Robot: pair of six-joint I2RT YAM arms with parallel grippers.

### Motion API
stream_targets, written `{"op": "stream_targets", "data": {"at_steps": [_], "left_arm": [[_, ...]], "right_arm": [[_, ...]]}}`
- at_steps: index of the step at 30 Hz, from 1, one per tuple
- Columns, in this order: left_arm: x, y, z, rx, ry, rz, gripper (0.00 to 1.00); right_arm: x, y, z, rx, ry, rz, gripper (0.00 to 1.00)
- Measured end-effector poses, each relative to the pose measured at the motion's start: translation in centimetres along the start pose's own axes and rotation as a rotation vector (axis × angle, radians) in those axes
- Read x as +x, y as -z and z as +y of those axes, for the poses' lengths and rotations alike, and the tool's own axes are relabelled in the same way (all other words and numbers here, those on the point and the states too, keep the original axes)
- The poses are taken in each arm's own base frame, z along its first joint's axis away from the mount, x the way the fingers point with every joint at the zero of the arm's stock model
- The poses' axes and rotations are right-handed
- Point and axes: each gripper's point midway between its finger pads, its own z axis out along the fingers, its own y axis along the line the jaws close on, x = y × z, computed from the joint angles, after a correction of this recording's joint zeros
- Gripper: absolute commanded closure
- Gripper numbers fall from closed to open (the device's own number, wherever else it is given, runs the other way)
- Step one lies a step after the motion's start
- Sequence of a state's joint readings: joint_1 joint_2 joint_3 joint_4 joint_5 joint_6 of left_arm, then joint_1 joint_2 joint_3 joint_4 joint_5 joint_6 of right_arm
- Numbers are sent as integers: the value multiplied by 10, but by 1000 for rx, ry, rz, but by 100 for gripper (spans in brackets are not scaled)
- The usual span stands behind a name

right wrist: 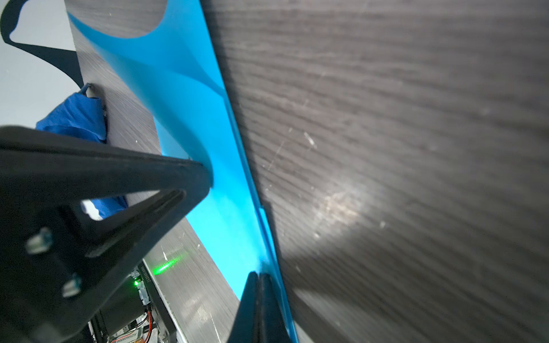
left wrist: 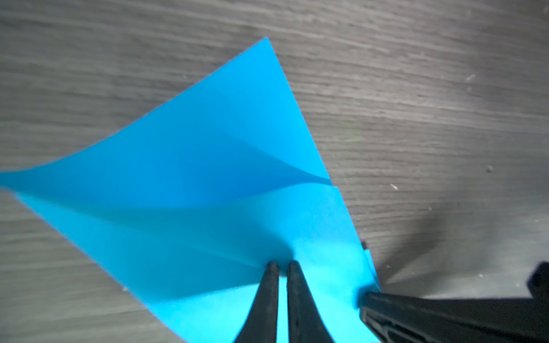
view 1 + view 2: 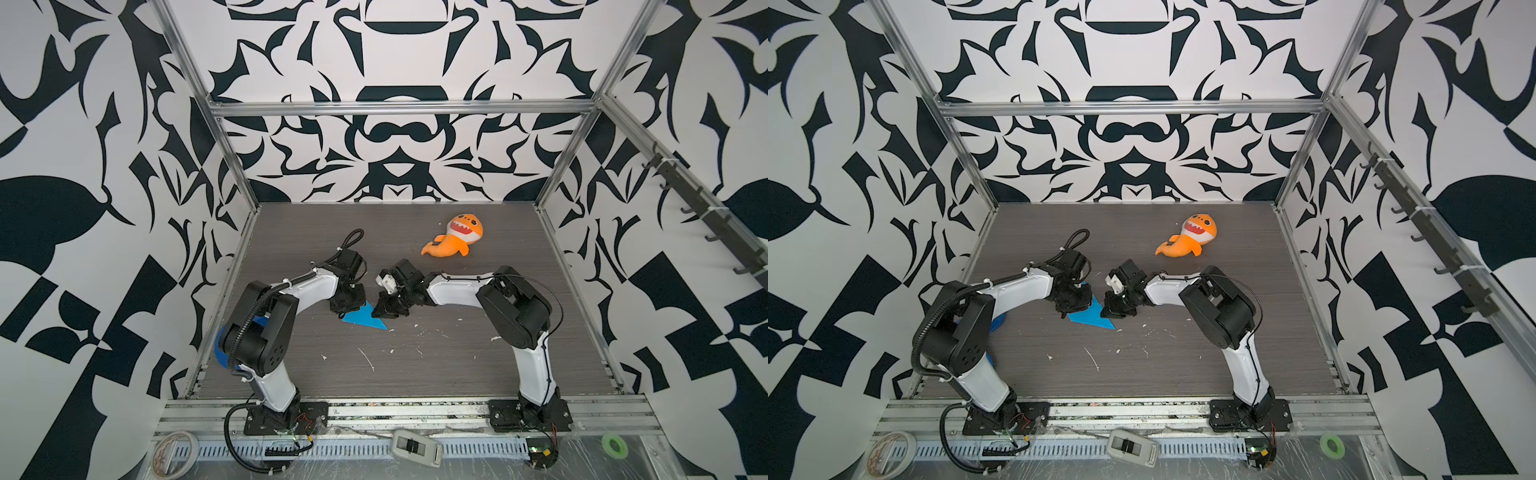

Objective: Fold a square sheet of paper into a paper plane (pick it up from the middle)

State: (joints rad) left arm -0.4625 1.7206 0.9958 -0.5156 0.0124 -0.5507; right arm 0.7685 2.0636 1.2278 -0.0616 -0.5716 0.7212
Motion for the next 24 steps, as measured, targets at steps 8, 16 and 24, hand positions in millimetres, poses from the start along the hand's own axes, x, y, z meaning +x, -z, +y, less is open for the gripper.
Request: {"op": "stream_targets", "data": {"at_steps": [8,16,24], "left_arm": [[-8,-1,7,-74,-12,0,87],[-16,-1,16,-111,-11,6,88],[-32,2,40,-135,35,-8,88]], "right_arm": [[0,0,0,1,11,0,100],[0,0,0,2,17,0,100],[0,0,-1,4,17,-1,100]]}}
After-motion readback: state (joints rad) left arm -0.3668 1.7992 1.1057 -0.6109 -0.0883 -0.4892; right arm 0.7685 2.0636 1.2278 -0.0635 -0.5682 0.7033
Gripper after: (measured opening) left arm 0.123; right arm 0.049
